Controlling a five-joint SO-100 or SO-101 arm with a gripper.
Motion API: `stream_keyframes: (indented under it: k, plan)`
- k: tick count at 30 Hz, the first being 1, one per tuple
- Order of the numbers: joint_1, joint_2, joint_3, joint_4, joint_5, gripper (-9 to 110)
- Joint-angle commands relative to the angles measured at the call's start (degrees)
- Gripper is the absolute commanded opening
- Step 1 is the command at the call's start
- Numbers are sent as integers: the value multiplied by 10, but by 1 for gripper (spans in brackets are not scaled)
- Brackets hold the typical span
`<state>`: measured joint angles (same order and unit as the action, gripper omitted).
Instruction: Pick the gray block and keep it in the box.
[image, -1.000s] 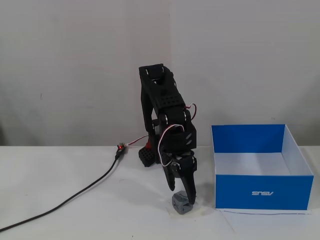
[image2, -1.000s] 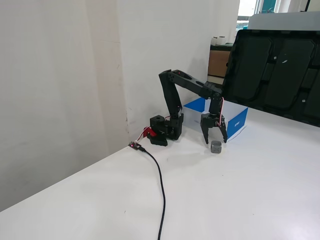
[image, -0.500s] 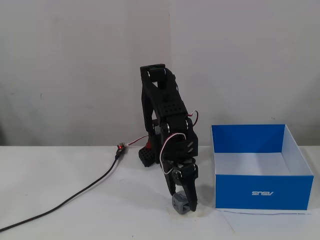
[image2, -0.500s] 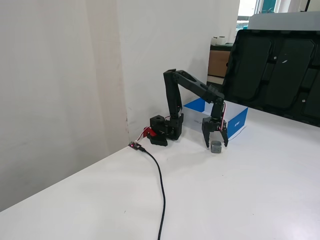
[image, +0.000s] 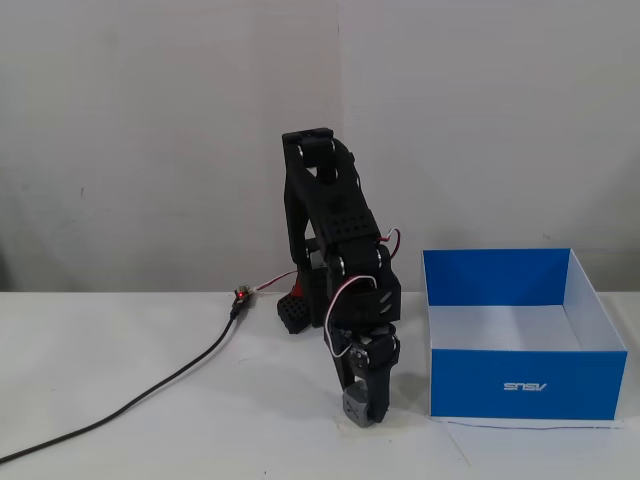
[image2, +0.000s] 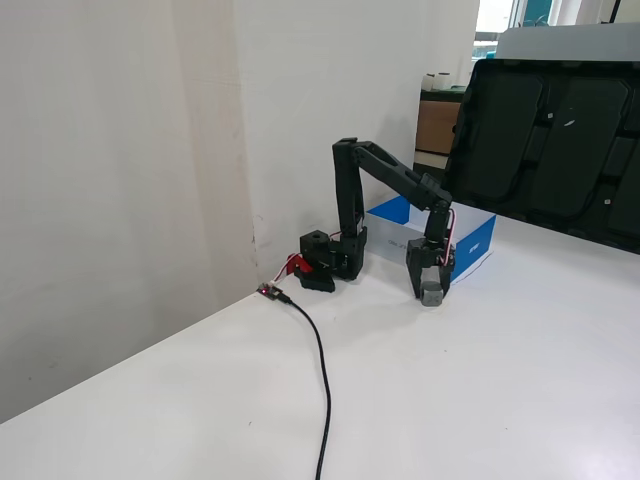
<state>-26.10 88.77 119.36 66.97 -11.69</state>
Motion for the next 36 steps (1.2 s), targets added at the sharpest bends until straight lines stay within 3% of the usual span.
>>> stream_keyframes:
  k: [1, 11, 18, 27, 36]
  plan:
    - [-1, 12, -37, 0, -3, 16]
    - [-16, 47, -53, 34, -3, 5]
    - [-11, 71, -76, 62, -3, 4]
    - [-10, 109, -225, 185, 2, 4]
    - [-73, 105, -394, 266, 22, 4]
